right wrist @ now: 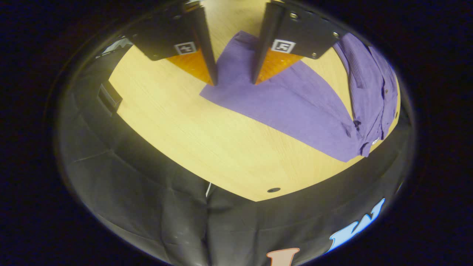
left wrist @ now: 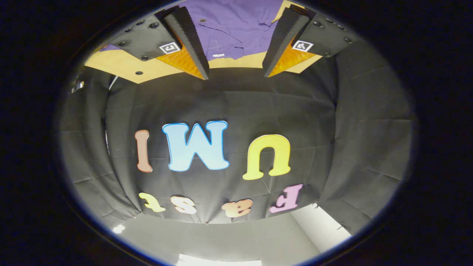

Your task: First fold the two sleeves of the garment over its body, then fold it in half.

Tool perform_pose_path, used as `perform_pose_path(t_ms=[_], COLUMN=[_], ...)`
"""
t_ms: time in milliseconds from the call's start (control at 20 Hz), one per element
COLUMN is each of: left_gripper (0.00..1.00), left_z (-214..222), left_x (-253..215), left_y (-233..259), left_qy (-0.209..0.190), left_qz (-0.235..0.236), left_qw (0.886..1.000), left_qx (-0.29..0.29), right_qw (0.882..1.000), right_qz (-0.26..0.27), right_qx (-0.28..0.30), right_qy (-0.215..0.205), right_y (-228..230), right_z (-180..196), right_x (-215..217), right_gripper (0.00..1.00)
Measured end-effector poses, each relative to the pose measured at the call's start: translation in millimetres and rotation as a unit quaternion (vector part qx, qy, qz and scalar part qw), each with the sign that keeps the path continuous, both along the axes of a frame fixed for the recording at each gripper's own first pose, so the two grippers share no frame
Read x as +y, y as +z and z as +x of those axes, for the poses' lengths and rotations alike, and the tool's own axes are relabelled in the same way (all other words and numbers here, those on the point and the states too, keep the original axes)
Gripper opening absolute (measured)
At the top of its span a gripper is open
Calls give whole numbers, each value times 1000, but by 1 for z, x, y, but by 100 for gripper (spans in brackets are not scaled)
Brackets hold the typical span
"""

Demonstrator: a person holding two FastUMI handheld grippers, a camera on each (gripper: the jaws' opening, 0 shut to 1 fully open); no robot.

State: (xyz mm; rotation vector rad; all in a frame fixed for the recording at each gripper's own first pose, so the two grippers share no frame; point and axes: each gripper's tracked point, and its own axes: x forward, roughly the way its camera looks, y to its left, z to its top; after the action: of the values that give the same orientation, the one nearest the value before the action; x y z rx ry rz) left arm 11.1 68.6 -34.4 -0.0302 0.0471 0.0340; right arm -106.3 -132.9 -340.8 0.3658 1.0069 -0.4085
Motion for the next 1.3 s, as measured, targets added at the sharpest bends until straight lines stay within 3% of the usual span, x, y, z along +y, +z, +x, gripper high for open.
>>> perform_pose_path(t_ms=[100, 150, 250, 300, 550, 750, 1100, 1300], left_gripper=[94, 94, 94, 94, 94, 94, 94, 94], left_z=[-1, -1, -1, -1, -4, -4, -1, -3], left_x=[7, 11, 17, 20, 34, 43, 59, 71], left_y=[1, 0, -1, -3, -8, -10, -24, -28], left_qy=[-3, -4, -4, -5, -4, -3, -7, -3], left_qz=[0, -1, -3, -5, -10, -12, -25, -18], left_qw=[1000, 1000, 1000, 1000, 1000, 1000, 1000, 1000], left_qx=[-4, -4, -7, -6, -4, -4, 2, 2], right_qw=[1000, 1000, 1000, 1000, 1000, 999, 986, 975], right_qz=[8, 7, -8, -6, 14, 13, 15, 9], right_qx=[-3, 2, 0, 8, 1, -45, -159, -209], right_qy=[-8, -7, -13, -7, -15, 0, 40, 72], right_y=[-1, 0, 8, 4, 10, 48, 152, 196], right_z=[4, 4, 6, 7, 12, 26, 98, 147], right_x=[4, 5, 2, 5, 9, 15, 50, 77], right_gripper=[55, 21, 21, 5, 4, 4, 7, 4])
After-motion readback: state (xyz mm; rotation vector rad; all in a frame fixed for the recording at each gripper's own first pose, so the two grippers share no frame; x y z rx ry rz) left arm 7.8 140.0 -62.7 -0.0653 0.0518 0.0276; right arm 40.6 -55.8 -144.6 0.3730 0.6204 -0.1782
